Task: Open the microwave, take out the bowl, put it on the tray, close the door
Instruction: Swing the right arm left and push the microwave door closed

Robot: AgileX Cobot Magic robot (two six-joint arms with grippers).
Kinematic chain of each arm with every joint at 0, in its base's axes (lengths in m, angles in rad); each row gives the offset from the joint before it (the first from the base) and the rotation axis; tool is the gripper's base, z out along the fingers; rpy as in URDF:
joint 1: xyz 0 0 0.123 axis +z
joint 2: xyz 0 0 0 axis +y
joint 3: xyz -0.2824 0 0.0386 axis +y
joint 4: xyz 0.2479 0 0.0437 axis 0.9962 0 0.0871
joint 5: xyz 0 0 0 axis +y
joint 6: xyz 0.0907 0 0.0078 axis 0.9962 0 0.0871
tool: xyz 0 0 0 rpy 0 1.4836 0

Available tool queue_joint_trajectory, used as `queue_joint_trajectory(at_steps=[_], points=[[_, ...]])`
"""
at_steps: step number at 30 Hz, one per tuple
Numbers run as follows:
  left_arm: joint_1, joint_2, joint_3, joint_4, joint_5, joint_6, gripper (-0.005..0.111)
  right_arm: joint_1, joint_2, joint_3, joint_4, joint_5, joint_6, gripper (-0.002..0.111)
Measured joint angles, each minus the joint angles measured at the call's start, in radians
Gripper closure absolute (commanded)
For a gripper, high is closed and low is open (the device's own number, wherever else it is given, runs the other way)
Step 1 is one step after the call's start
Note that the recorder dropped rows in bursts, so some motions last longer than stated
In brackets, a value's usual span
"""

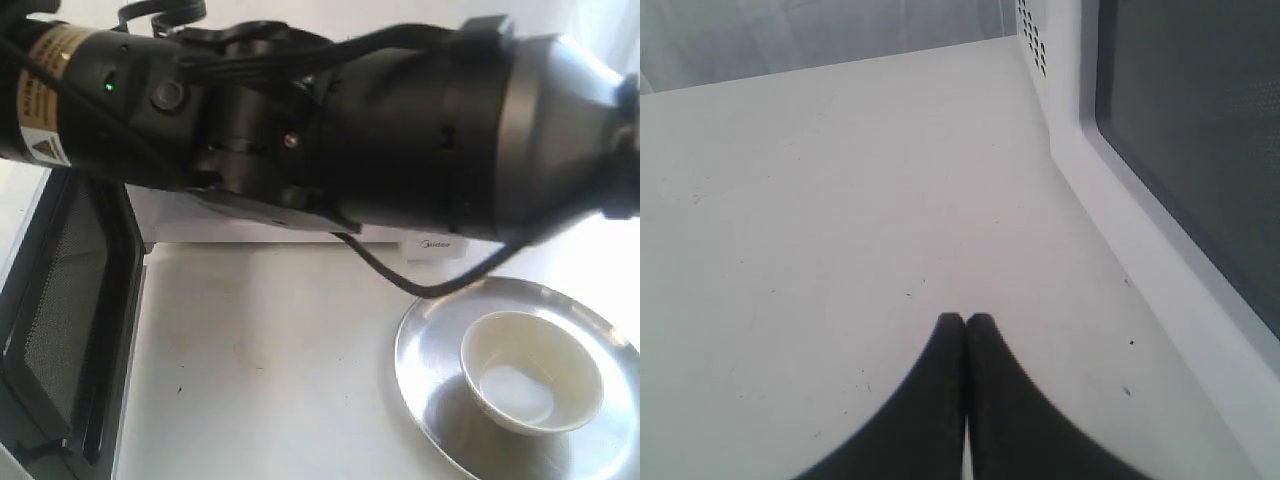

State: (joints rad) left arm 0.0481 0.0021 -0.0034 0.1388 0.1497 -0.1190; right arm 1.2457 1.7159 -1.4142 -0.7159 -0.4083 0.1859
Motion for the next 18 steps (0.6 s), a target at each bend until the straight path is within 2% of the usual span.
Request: queue_joint_trajectory(at_steps=[5, 8, 18], points=[[0.000, 0.000, 0.000, 0.000, 0.000, 0.000, 0.107, 0.000, 0.127, -0.103, 0.005, 0.082, -0.040, 0.108], [0.000, 0.000, 0.000, 0.000, 0.000, 0.000, 0.107, 0.003, 0.180, -0.113, 0.005, 0.084, -0.059, 0.108], [0.000, 0.000, 0.000, 0.000, 0.000, 0.000, 0.107, 0.011, 0.255, -0.118, 0.007, 0.078, -0.307, 0.108]])
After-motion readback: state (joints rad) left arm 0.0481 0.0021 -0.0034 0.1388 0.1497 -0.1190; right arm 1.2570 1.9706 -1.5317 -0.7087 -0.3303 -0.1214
